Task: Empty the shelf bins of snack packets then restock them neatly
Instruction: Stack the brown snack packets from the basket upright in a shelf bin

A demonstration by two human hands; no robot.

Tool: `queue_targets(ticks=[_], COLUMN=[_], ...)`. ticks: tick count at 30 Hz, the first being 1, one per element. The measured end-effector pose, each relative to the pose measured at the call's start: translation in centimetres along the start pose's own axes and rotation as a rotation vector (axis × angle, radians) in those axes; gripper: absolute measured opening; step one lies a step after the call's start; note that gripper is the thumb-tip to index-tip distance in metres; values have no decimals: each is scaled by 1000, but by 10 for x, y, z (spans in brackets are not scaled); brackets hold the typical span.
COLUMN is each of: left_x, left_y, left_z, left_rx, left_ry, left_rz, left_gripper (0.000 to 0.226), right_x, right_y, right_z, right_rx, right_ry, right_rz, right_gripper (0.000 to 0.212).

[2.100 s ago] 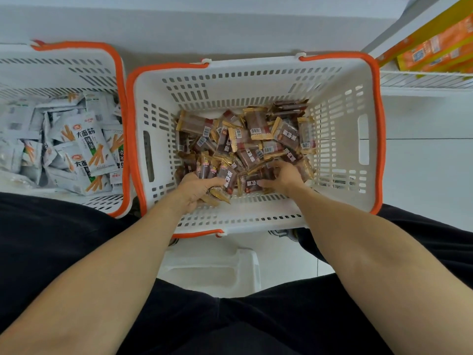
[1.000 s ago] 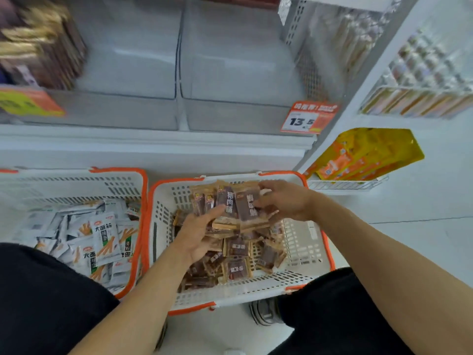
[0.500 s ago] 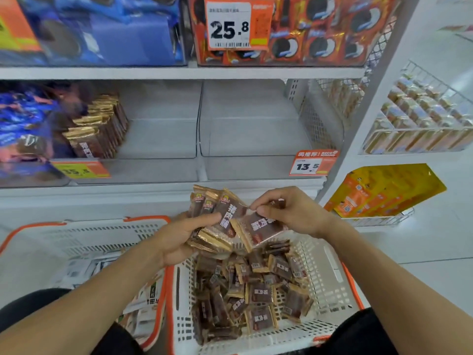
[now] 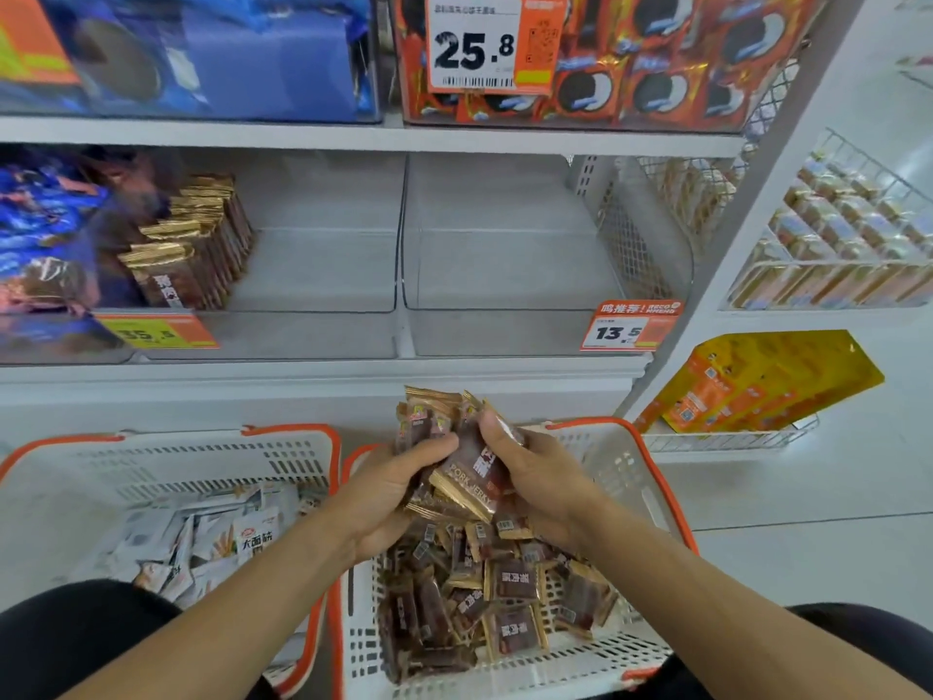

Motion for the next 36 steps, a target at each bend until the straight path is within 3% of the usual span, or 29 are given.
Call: queue_targets(ticks=[2, 5, 10, 13, 15, 19, 23, 26, 29, 34, 36], left_x=[0, -1, 0, 2, 5, 11, 13, 11, 12, 10, 7], left_y=[-2, -6, -15, -22, -24, -24, -6, 4, 0, -8, -11], left_z=[-1, -7, -8, 0, 7, 17, 25, 21, 12, -9, -18], left_rx=[95, 351, 361, 310, 246, 143, 106, 163, 154, 124, 195], left_ry=[26, 95, 177, 146, 115, 53, -14, -12, 7, 87, 154], left_rz=[-25, -93, -188, -268, -284, -273, -107, -14, -43, -98, -120], left_gripper=[40, 37, 49, 65, 50, 42, 65, 62, 65, 34, 39], right_x=[0, -1, -1, 4, 7, 13, 15, 13, 18, 14, 15], right_y=[-3, -18, -28, -38, -40, -33, -18, -5, 0, 5, 5], right_z=[5, 20, 31, 29, 25, 11, -6, -8, -12, -9, -1], right_rx=[46, -73, -353, -534, -598, -634, -532, -347, -77, -97, -114], right_ry=[-48, -178, -259, -274, -265, -217, -139, -86, 17, 40, 3], right_rz=[-27, -136, -211, -320, -336, -298, -209, -87, 41, 198, 221], right_gripper=[48, 41, 32, 54, 63, 63, 72, 55, 64, 58, 54])
Point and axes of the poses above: each hand's wrist, its own x-axis towards the middle knuckle, its own y-axis out of the palm, z = x × y, the point moved 10 cm from there along x, towards the middle knuckle, and after that the axes turned 2 degrees about z, right-handed, at the moved point
